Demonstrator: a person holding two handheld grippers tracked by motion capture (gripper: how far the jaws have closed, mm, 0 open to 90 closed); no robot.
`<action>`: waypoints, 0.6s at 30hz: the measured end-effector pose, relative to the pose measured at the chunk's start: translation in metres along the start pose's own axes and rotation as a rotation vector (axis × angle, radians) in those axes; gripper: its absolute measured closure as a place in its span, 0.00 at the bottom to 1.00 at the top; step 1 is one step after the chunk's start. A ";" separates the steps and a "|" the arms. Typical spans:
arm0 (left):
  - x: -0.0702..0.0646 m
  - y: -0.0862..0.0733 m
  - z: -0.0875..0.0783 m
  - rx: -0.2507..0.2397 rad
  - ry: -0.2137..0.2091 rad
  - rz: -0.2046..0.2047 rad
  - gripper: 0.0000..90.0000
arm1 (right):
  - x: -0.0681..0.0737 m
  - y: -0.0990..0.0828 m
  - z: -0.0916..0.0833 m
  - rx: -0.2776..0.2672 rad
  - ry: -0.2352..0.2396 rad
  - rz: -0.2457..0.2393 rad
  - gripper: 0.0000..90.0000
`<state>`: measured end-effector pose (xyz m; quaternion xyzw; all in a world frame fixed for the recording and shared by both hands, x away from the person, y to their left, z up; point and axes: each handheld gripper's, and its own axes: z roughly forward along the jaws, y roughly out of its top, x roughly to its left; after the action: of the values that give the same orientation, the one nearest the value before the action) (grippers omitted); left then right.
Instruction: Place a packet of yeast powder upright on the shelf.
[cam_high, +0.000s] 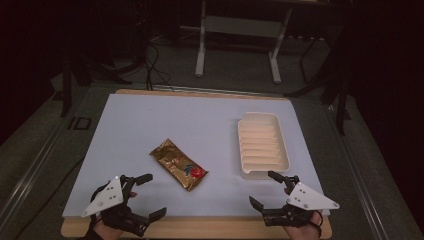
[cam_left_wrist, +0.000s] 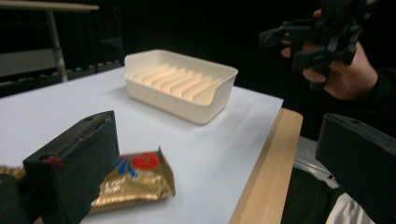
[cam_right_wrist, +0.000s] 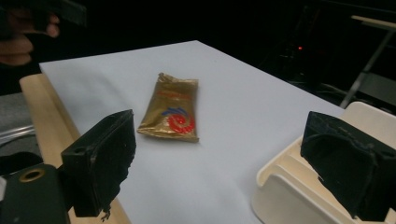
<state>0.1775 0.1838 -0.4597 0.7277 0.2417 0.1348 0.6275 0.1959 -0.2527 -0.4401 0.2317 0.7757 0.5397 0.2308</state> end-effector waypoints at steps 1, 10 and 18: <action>0.000 0.002 0.001 0.002 0.002 0.000 0.00 | 0.000 0.000 0.000 0.001 0.000 0.001 0.11; 0.007 0.022 0.005 0.010 0.023 0.039 0.00 | 0.001 0.002 -0.001 -0.005 -0.010 0.010 0.12; 0.024 0.037 0.014 0.048 0.056 0.022 0.00 | 0.000 0.002 -0.002 -0.002 -0.001 0.008 0.13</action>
<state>0.2120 0.1809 -0.4285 0.7411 0.2544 0.1560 0.6014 0.1951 -0.2532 -0.4380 0.2350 0.7741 0.5412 0.2294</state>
